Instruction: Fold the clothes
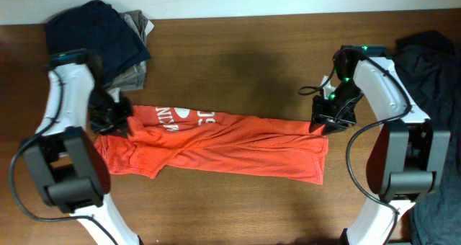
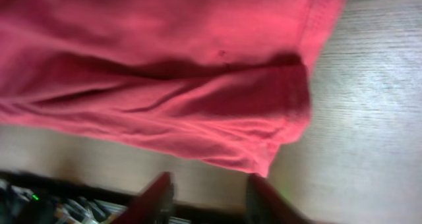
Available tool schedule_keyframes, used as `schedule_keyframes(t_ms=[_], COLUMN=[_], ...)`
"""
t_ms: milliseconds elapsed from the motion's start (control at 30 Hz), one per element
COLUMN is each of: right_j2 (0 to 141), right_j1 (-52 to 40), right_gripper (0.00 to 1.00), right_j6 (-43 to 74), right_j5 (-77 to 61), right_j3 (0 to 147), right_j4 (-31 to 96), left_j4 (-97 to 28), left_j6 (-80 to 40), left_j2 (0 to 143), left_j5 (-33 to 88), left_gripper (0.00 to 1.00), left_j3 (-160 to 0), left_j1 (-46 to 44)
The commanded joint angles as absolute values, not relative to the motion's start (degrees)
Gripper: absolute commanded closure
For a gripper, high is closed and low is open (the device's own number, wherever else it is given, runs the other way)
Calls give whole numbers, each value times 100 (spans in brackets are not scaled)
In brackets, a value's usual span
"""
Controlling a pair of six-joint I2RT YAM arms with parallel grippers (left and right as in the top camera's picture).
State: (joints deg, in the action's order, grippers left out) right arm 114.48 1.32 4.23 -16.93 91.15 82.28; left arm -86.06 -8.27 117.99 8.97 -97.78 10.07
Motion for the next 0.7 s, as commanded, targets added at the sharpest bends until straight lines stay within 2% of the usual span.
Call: schedule_keyframes(t_ms=[0,100,233,300,367,667], right_j2=[11362,11362,11365,11365,11367,11373], right_j1=[-150,-467,-884,-1017,-1063,-928], right_gripper=[78,90,95,96,96,92], right_j6=[322,344,639,915,1066,1479], right_j5=[-1916,-1940,-1935,-1925,-1920,-1557], right_j3=[9004,8735,8191,7898,7706,7140], right_j4=[8123,7839,7155,6720,6414,5701], left_j4=[-8600,-8576,-8311,-8082,-7832,-6941], left_j6=[-635,-637,-685,-845,-982,-1131], left_j2=[11839,11839,11839,11839,11839,11839], left_j5=[812,814,812,773,753,596], left_gripper=[81,80,80,88,92,92], left_j3=[-9841,-9786,-9548,-9356,-9148,-8224], left_j1=[519,156,-178,-255,-274,-235])
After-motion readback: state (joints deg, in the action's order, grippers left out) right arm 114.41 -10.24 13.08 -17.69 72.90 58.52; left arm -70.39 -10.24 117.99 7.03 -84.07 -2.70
